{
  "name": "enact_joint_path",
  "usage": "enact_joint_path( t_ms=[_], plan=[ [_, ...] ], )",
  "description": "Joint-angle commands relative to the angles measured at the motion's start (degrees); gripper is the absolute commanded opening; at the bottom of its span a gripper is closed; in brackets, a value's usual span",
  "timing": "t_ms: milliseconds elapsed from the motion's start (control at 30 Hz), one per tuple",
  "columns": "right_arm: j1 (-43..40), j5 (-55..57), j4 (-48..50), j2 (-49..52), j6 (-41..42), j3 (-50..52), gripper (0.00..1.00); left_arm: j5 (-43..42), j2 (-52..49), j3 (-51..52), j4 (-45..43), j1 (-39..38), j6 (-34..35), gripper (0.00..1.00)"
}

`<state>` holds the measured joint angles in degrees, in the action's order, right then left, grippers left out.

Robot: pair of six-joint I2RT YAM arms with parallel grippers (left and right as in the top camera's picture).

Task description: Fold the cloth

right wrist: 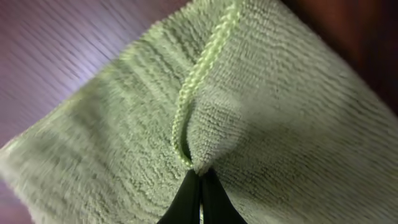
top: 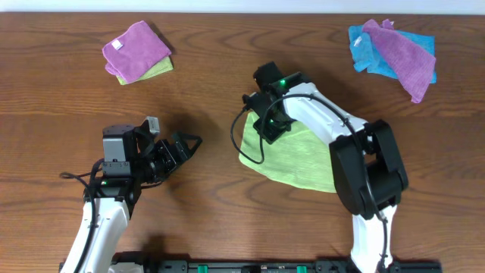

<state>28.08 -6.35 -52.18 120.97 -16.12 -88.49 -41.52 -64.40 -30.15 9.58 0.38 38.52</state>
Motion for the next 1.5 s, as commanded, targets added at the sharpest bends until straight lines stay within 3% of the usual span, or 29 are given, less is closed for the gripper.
enact_joint_path(
  t_ms=[0, 300, 800, 900, 967, 1067, 1267, 1367, 1467],
  plan=[
    [2.36, 1.99, 1.73, -4.15, -0.24, -0.04, 0.01, 1.53, -0.22, -0.85, 0.04, 0.35, -1.27, 0.96],
    [5.62, 11.47, 8.7, -5.88, -0.22, -1.14, 0.01, 1.64, -0.22, -0.85, 0.04, 0.35, -1.25, 0.96],
    [2.54, 26.53, 21.2, -5.64, -3.74, -1.11, 0.02, 1.62, -0.22, -0.85, 0.04, 0.35, -1.22, 0.96],
    [1.16, 27.15, 21.46, -5.57, -4.74, -1.11, 0.13, 1.51, -0.22, -0.85, 0.04, 0.35, -1.22, 0.96],
    [0.42, 27.32, 21.38, -5.57, -4.72, -1.11, 0.35, 1.49, -0.22, -0.85, 0.04, 0.35, -1.22, 0.95],
    [0.17, 31.17, 21.55, -5.57, -4.7, -1.11, 0.52, 1.57, -0.22, -0.85, 0.04, 0.35, -1.25, 0.95],
    [0.42, 35.08, 17.97, -5.92, -0.15, -1.14, 0.6, 3.67, -0.22, -0.85, -0.31, 0.35, -1.22, 0.95],
    [0.46, 28.59, 12.9, -6.97, 5.35, -1.16, 0.63, 4.92, -0.46, -0.85, -1.53, 0.35, -0.74, 0.95],
    [-0.33, 14.97, 8.15, -9.75, 12.87, -1.16, 0.65, 5.73, -2.38, -0.92, -3.85, 0.31, 0.11, 0.95]
  ],
)
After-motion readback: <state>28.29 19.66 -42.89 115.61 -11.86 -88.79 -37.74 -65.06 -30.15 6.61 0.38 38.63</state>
